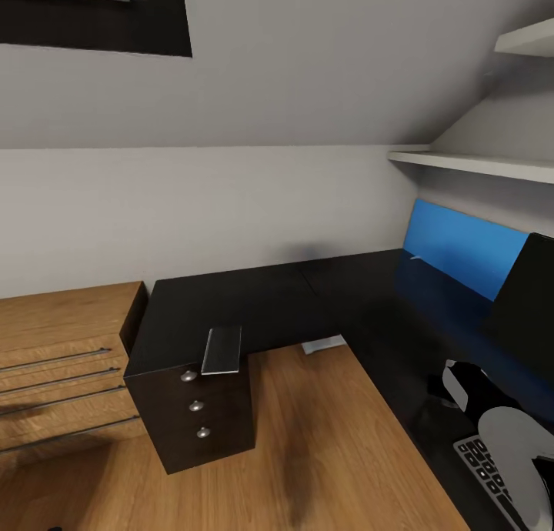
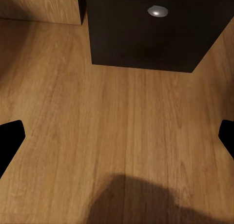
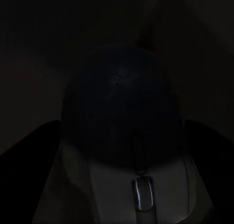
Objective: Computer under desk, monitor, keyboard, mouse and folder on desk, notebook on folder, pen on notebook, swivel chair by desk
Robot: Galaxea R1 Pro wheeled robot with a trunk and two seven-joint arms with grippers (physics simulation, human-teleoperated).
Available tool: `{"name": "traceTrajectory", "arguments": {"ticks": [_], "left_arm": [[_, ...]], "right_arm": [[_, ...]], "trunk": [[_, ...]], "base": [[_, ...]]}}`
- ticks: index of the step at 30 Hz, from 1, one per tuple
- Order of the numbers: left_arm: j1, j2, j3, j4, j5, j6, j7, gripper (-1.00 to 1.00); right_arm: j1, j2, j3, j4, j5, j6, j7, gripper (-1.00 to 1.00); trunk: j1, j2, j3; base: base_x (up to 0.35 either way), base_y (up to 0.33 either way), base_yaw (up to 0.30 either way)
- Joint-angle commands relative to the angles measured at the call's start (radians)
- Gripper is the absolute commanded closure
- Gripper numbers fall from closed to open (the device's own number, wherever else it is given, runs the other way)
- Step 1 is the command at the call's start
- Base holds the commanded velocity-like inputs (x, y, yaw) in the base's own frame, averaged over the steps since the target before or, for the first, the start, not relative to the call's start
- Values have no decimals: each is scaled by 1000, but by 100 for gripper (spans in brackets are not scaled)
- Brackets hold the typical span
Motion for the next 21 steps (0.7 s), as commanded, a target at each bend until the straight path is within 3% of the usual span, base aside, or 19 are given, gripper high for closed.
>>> {"name": "traceTrajectory", "arguments": {"ticks": [1,21], "left_arm": [[-1,0,6,0,4,-2,-9,-100],[-1,0,6,0,4,-5,-9,-100]], "right_arm": [[0,0,-1,-2,-11,3,-7,100],[0,0,-1,-2,-11,3,-8,100]], "trunk": [[0,-1,-1],[0,-1,-1]], "base": [[0,0,0],[-30,0,0]]}}
